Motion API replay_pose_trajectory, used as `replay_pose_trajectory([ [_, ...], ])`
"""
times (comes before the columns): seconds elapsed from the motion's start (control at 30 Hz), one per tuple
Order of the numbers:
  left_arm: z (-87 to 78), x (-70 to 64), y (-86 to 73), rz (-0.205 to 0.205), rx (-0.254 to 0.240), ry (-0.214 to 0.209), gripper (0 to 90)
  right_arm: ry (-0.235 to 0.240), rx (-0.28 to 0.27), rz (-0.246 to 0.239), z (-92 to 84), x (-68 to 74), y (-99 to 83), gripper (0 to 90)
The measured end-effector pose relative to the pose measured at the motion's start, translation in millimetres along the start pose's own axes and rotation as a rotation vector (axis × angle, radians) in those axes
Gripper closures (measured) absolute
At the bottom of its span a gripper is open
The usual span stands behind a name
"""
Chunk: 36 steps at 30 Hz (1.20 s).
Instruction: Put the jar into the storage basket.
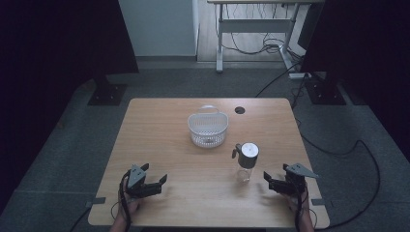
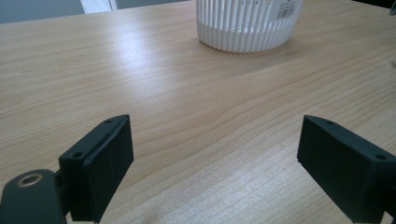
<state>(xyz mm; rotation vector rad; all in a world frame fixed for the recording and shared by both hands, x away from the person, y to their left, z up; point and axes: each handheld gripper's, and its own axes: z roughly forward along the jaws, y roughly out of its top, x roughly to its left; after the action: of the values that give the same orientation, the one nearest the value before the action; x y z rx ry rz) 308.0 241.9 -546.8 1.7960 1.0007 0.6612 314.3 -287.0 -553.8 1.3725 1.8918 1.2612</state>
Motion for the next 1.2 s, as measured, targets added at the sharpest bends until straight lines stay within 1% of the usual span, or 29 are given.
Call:
replay_pose_trajectory([
  [0.13, 0.3, -0.2, 0.1, 0.002, 0.003, -0.001, 10.3, -0.003, -0.002, 0.004, -0.6, -0.4, -0.1, 5.9],
  [0.23, -1.2, -0.3, -0.6, -0.013, 0.002, -0.004, 10.3, -0.009, -0.003, 0.006, -0.5, -0.2, -0.1, 5.8],
  [0.4, -1.7, -1.3, -0.9, -0.006, 0.012, -0.018, 9.1, -0.009, 0.005, 0.002, 0.4, 0.0, 0.2, 5.4],
  [0.5, -1.2, -1.8, -0.5, 0.003, 0.013, -0.018, 8.2, -0.033, -0.002, 0.009, -0.3, 0.4, 0.0, 4.9],
  [0.53, -0.9, -2.1, -0.4, 0.004, 0.015, -0.017, 7.9, -0.046, -0.004, 0.002, 0.0, 1.5, -0.1, 4.1],
  [0.6, -0.6, -2.5, -0.3, 0.008, 0.016, -0.018, 7.5, -0.059, -0.002, -0.007, 0.2, 3.2, -0.1, 3.4],
  [0.73, -0.4, -2.4, -0.1, 0.009, 0.019, -0.021, 7.2, -0.068, -0.012, 0.019, 0.0, 3.9, -0.2, 1.9],
  [0.83, -0.1, -1.2, -0.1, -0.004, 0.021, -0.021, 5.8, -0.076, -0.017, 0.034, -0.2, 3.2, -0.3, 0.8],
  [0.93, -0.1, -0.6, 0.0, -0.007, 0.023, -0.02, 4.6, -0.08, -0.015, 0.05, -2.4, 4.2, 1.2, 0.2],
  [1.03, 0.7, -0.8, 0.3, -0.006, 0.03, -0.023, 4.5, -0.073, -0.042, 0.043, -9.1, 10.5, 8.0, 0.3],
  [1.1, 0.8, -0.8, 0.3, -0.005, 0.03, -0.023, 4.5, -0.048, -0.054, 0.046, -13.3, 14.3, 11.8, 1.0],
  [1.2, 0.7, -0.6, 0.3, -0.006, 0.028, -0.023, 4.5, -0.025, -0.062, 0.031, -19.6, 19.9, 15.9, 1.4],
])
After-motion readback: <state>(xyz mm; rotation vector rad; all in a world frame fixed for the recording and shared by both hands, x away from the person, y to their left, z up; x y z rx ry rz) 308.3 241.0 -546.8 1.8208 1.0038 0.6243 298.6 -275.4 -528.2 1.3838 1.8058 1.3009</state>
